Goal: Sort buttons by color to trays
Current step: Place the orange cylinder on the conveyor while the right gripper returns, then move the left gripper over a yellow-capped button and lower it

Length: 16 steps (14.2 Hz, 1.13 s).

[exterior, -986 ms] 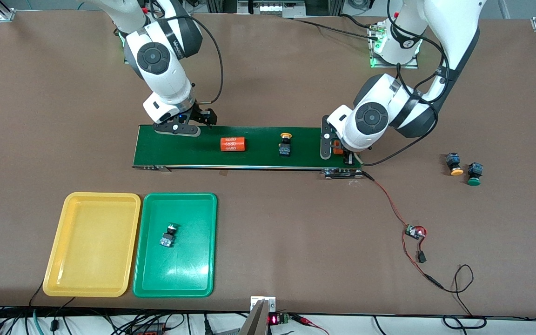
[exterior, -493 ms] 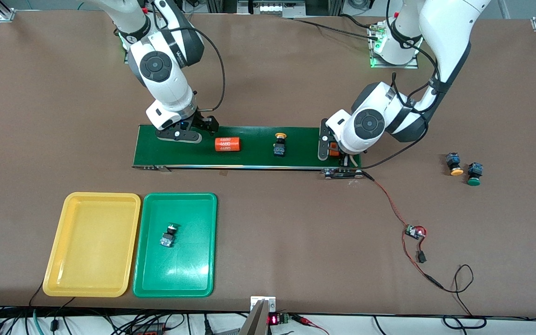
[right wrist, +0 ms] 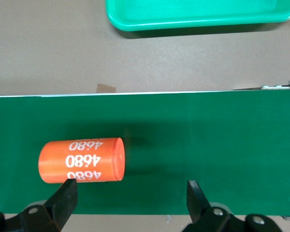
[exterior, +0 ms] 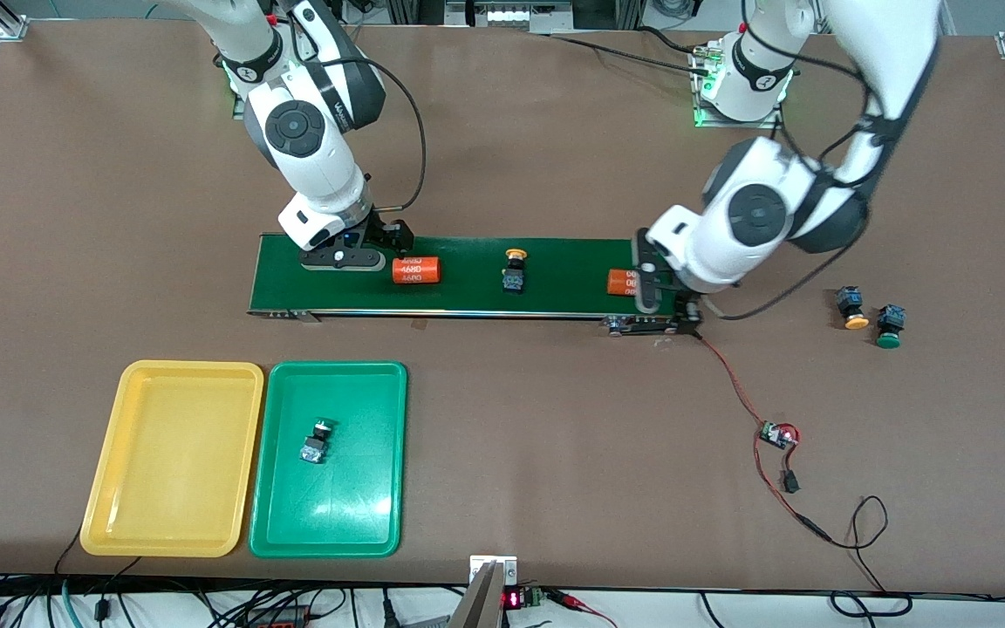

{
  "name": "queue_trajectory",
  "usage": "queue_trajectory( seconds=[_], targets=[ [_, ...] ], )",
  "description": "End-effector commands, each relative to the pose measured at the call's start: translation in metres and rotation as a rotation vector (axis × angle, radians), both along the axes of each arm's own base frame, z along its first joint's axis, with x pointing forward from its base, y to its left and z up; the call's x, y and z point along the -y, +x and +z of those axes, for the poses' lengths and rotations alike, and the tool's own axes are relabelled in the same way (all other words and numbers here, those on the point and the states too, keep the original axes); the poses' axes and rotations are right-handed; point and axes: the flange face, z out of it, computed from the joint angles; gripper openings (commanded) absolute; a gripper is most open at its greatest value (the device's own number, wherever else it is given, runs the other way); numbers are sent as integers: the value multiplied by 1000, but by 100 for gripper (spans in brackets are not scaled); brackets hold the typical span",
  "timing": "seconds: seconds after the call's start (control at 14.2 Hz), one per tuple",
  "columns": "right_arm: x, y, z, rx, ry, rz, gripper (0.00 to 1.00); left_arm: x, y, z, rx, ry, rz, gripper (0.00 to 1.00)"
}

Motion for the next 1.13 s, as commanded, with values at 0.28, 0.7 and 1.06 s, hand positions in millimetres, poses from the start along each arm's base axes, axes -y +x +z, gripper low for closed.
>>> queue_trajectory(
  seconds=[0.28,0.7,1.06],
  targets=[
    [-6,4,-1,13,1,14,100,-206,19,-39,-109,60,354,100],
    [-16,13,1,24,11,15,100,-296,10,-62,-139,178,1053,100],
    [-29,16,0,23,20,-5,100,-336,-20,-92,-201,273,1392,100]
  ],
)
